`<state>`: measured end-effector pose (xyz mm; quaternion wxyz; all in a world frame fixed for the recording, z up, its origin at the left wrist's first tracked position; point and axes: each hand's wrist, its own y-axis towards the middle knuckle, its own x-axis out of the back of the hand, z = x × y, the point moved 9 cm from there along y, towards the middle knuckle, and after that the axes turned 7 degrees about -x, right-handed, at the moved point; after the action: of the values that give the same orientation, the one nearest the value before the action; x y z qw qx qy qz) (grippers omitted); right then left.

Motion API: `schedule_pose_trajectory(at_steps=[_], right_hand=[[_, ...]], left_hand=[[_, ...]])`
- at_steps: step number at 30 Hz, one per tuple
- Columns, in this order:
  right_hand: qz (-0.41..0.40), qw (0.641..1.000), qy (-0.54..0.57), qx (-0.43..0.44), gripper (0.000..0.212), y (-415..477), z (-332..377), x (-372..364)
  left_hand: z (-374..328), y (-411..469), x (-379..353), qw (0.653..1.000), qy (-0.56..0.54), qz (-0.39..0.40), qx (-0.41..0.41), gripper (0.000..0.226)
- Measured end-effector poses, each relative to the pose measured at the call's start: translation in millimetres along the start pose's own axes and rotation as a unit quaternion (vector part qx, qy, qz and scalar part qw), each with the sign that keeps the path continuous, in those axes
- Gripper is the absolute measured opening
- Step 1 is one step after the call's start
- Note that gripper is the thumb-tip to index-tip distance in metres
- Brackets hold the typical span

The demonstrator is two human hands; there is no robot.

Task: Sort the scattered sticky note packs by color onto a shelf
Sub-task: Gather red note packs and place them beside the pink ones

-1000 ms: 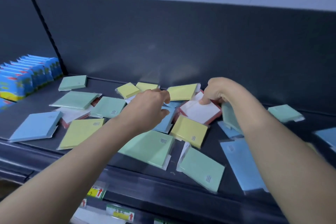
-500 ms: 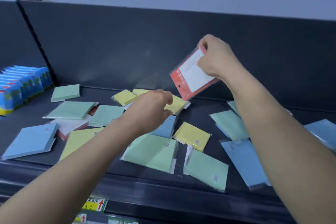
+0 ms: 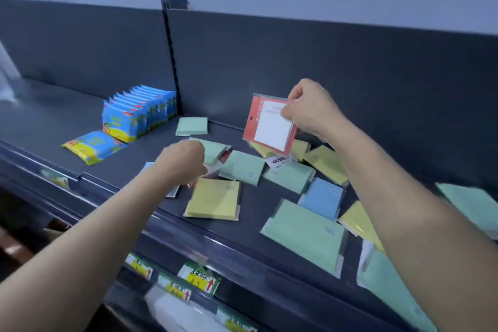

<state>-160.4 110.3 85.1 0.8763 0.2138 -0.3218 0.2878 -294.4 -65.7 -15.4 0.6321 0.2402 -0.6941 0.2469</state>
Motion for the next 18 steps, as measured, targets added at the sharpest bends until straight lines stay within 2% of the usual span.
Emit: schedule_pose_trajectory(at_steps=[3,7,9,11,15,18], right_hand=[[0.026,0.999,0.034,-0.009,0.017,1.5,5.2,-15.9],[0.066,0.997,0.026,-0.018,0.041,3.4,7.8,-30.9],[0.054,0.998,0.009,-0.024,0.047,5.5,8.1,-32.1],[0.046,0.998,0.005,-0.033,0.046,7.9,6.9,-34.4],[0.05,0.996,0.014,-0.069,0.042,9.7,-0.1,-39.7],[0.035,0.996,0.027,-0.08,0.038,8.7,-3.9,-38.7]], left_hand=[[19.0,7.5,-14.0,0.999,0.008,0.035,0.01,0.029],[27.4,17.4,-18.4,0.998,0.0,0.062,0.016,0.046],[32.0,22.0,-22.7,0.996,-0.023,0.08,0.023,0.057],[33.6,25.8,-25.7,0.995,-0.042,0.087,0.027,0.067],[35.2,35.2,-24.3,0.995,-0.049,0.073,0.035,0.063],[40.7,36.5,-29.0,0.991,-0.07,0.098,0.055,0.069]])
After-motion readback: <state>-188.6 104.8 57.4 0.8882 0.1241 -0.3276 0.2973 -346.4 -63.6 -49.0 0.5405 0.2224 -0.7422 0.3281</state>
